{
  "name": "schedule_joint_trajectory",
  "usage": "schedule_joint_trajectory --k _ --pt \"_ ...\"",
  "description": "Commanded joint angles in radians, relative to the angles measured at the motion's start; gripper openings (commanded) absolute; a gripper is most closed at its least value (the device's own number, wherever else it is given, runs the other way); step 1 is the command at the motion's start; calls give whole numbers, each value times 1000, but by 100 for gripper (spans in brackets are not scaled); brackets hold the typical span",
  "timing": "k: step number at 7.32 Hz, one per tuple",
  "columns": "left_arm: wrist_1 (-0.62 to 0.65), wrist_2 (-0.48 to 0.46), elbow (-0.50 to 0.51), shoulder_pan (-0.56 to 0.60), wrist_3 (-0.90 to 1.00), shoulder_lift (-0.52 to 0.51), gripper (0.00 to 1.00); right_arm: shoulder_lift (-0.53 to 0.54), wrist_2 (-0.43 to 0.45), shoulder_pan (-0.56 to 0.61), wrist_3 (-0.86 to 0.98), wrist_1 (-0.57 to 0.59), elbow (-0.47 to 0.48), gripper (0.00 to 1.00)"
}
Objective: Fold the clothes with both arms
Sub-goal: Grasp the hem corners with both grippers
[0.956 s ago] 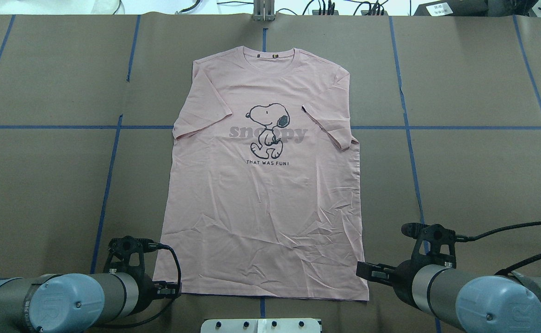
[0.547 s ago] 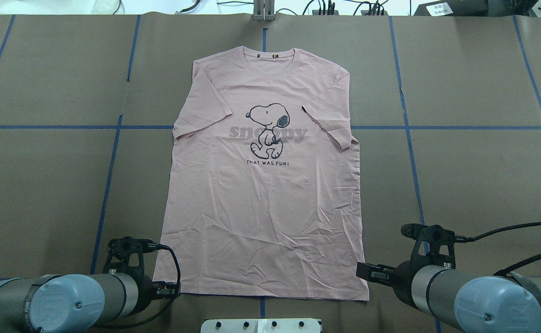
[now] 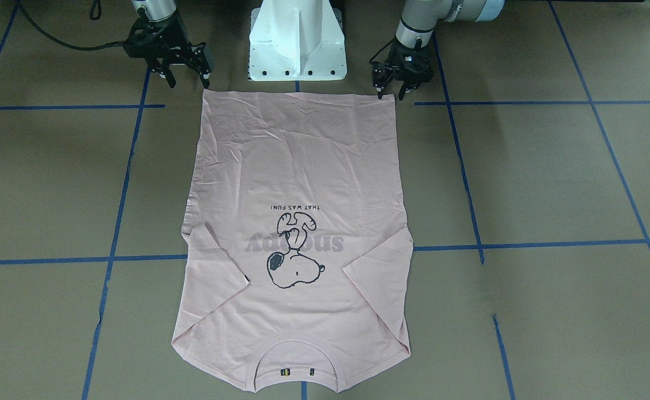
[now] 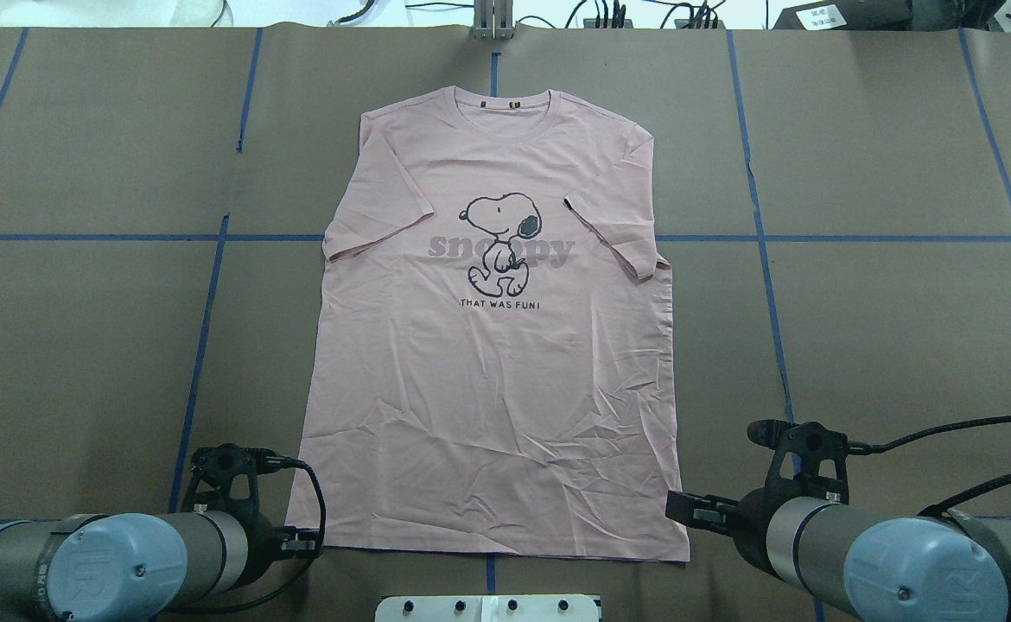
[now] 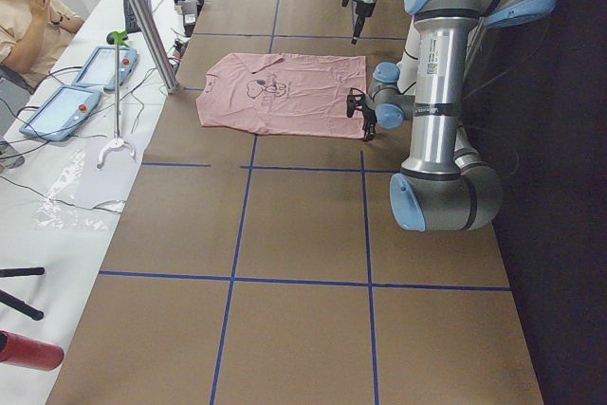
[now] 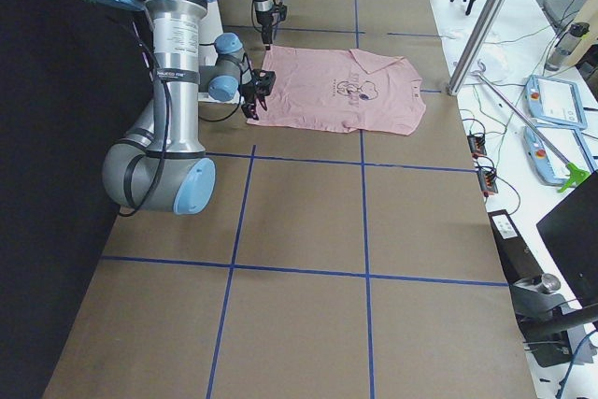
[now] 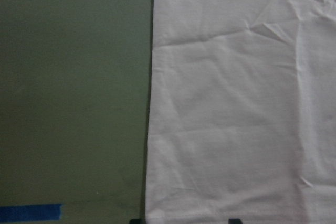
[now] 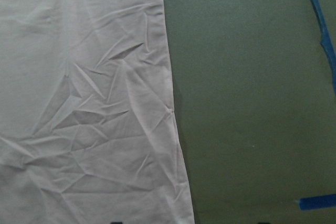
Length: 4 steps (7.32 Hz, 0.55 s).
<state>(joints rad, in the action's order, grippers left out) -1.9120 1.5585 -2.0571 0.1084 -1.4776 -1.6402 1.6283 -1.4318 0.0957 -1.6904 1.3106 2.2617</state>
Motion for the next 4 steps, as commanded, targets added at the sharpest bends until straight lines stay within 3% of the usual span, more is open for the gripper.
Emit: schedule_joint_trajectory --k 1,4 --pt "1 0 0 -3 -6 0 31 1 1 -1 0 1 -1 89" --pt "1 0 0 -4 -6 -1 9 1 1 -1 0 -1 -4 89"
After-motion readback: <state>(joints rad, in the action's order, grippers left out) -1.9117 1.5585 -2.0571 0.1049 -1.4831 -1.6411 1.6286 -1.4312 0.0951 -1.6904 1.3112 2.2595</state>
